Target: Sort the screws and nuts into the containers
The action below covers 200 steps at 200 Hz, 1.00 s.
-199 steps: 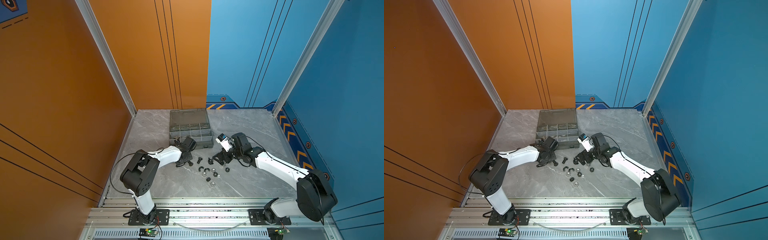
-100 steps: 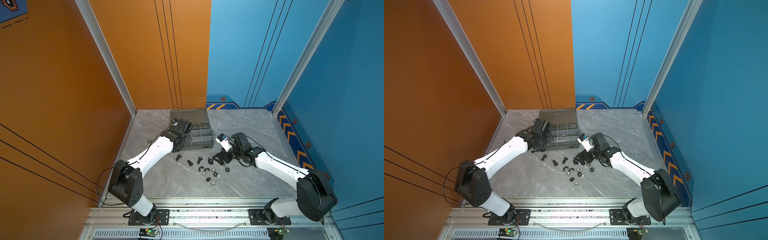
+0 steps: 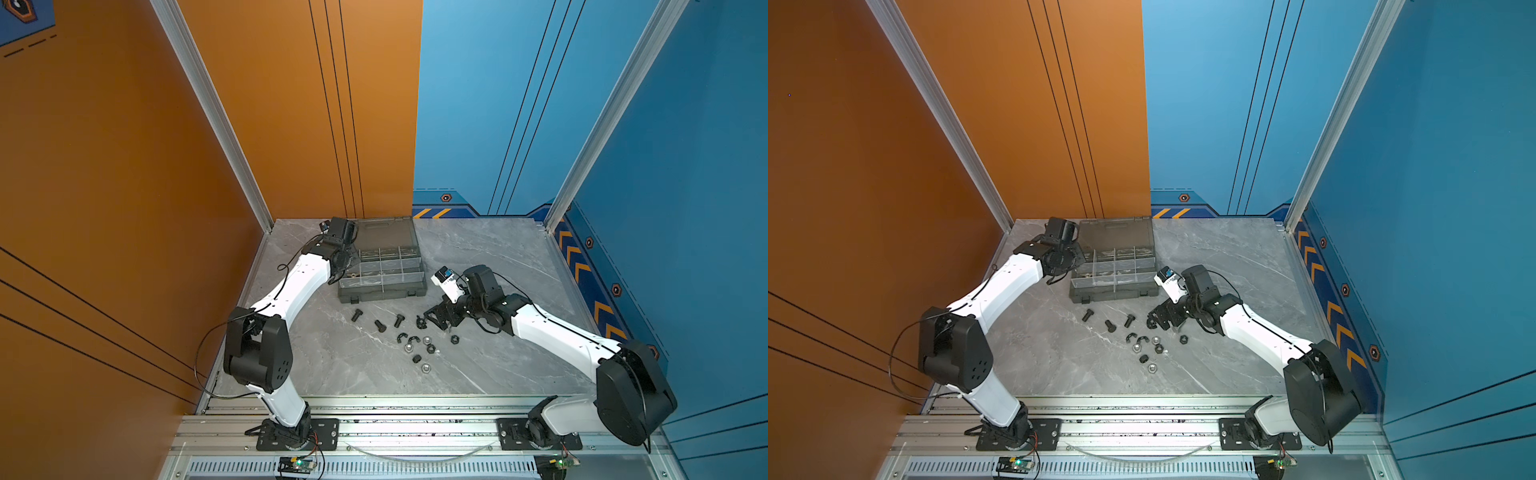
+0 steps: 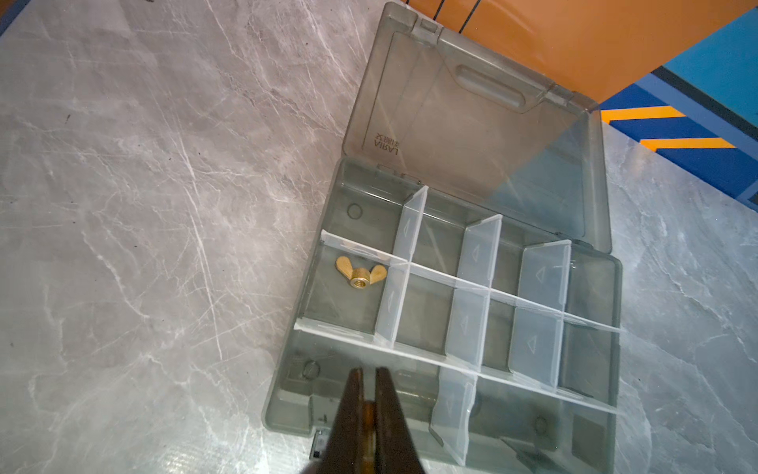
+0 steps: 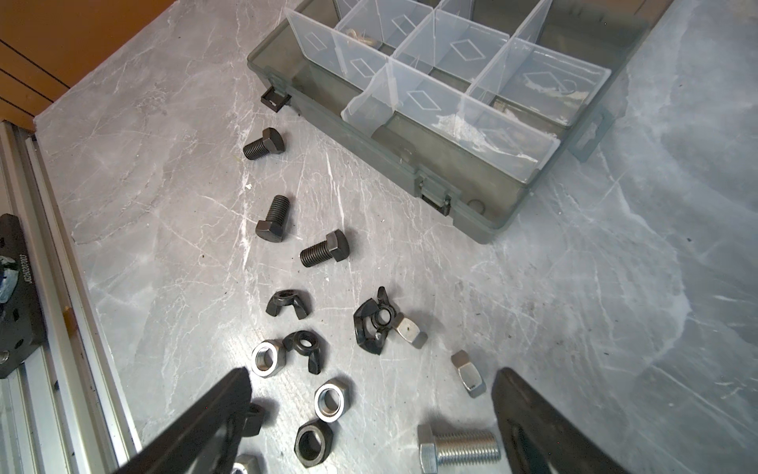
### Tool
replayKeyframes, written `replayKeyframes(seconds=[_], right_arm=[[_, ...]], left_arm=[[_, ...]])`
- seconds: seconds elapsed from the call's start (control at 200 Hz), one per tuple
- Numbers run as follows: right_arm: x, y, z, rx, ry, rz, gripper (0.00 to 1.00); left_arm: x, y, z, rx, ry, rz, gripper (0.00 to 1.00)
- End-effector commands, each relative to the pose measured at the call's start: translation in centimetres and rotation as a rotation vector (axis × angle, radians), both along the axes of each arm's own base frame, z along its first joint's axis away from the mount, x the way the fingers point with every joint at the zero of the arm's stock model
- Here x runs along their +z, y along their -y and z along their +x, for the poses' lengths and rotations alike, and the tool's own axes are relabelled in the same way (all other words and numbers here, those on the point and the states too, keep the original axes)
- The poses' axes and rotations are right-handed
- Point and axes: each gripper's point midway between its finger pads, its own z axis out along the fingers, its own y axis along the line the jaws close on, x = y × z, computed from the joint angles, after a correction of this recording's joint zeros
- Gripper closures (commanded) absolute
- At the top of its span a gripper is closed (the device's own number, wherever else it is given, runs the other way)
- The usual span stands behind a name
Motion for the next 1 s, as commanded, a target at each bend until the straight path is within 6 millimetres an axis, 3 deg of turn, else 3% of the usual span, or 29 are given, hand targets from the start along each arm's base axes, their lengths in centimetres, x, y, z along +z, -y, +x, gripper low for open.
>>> replayKeyframes(seconds=[0.0, 0.41, 0.871, 0.996], right_arm=[[1.1, -0.1, -0.2, -0.01, 0.023, 0.019, 0.06], [0.9, 0.7, -0.7, -0.024, 0.033, -0.004, 0.06], [0.5, 0.6, -0.5, -0.023, 0.027, -0.011, 0.05], [0.7, 0.6, -0.5, -0.023, 0.03, -0.01, 0.05]], left_arm=[[-0.5, 0.1, 1.2, -0.039, -0.007, -0.003, 1.0], [-4.2, -0.3, 5.1, -0.013, 0.015, 0.003, 1.0], [-8.0, -0.2, 5.8, 0.008, -0.04, 0.0, 1.0], [-8.3, -0.3, 5.8, 0.017, -0.043, 0.005, 0.85]])
